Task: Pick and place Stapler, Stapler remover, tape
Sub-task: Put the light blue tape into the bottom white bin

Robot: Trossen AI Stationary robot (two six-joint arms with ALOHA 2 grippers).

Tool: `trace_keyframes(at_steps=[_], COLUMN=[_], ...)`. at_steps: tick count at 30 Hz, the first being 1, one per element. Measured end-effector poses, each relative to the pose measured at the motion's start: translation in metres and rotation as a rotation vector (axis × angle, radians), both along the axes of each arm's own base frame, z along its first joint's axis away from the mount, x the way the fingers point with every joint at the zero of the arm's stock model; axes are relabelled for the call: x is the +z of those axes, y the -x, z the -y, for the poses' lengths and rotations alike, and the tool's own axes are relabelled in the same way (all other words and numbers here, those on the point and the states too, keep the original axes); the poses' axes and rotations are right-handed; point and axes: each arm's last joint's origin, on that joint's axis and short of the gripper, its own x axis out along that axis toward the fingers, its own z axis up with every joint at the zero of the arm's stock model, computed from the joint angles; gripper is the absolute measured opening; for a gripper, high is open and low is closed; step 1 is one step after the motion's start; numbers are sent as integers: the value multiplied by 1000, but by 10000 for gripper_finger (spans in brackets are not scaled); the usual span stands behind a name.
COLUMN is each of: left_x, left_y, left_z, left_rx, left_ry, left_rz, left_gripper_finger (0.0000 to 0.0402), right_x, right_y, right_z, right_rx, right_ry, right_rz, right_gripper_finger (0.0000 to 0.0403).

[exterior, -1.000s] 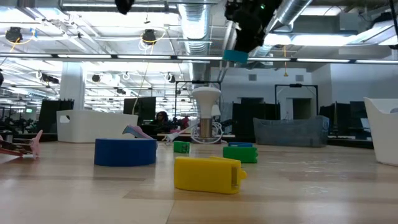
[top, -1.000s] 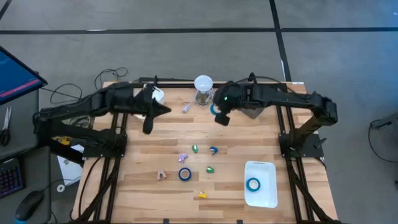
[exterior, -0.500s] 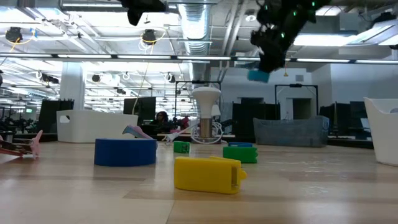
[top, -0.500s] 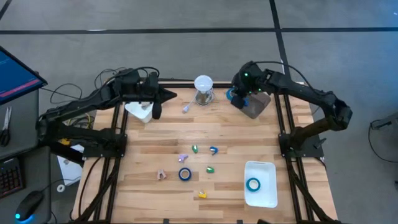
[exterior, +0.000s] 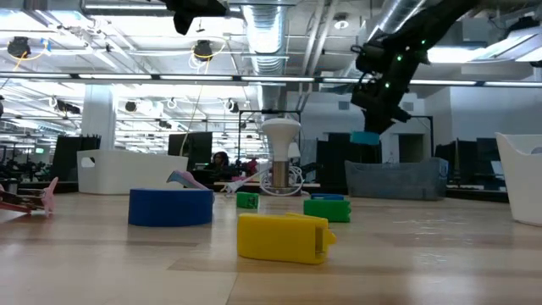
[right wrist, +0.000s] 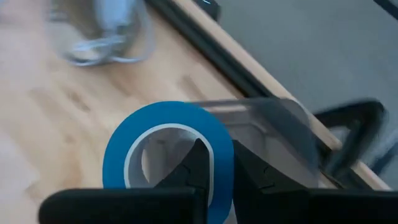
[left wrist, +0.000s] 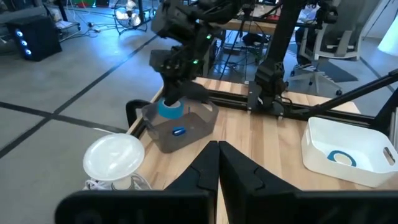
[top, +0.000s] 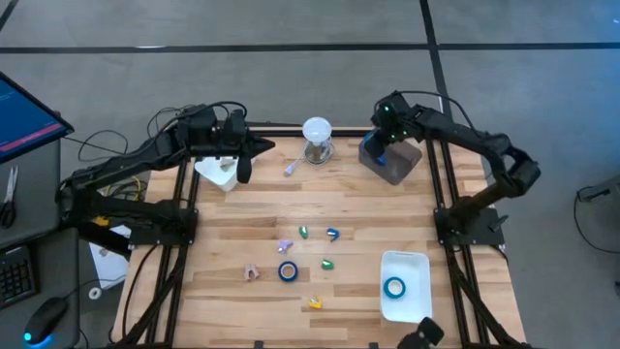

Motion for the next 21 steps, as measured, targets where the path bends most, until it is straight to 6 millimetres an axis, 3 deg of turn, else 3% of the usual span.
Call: trace_keyframes(at_steps=[7, 13, 17, 21], left_x=[0, 0, 0, 0], left_y=[0, 0, 0, 0], left_z=[0, 0, 0, 0], left_rx=[0, 0, 1, 1], left_ry=[0, 0, 0, 0], left_rz=[0, 0, 0, 0], left_gripper_finger=[3, 3, 3, 3], right_x=[-14, -14, 0, 19], right_y=[9, 14, 15, 20], right_z=[14, 12, -5, -41], right_rx=[-86, -104, -85, -63], right_ry=[-53, -65, -76, -131], right_rz=[-41, -85, -70, -91], right_gripper_finger=[26, 26, 26, 26])
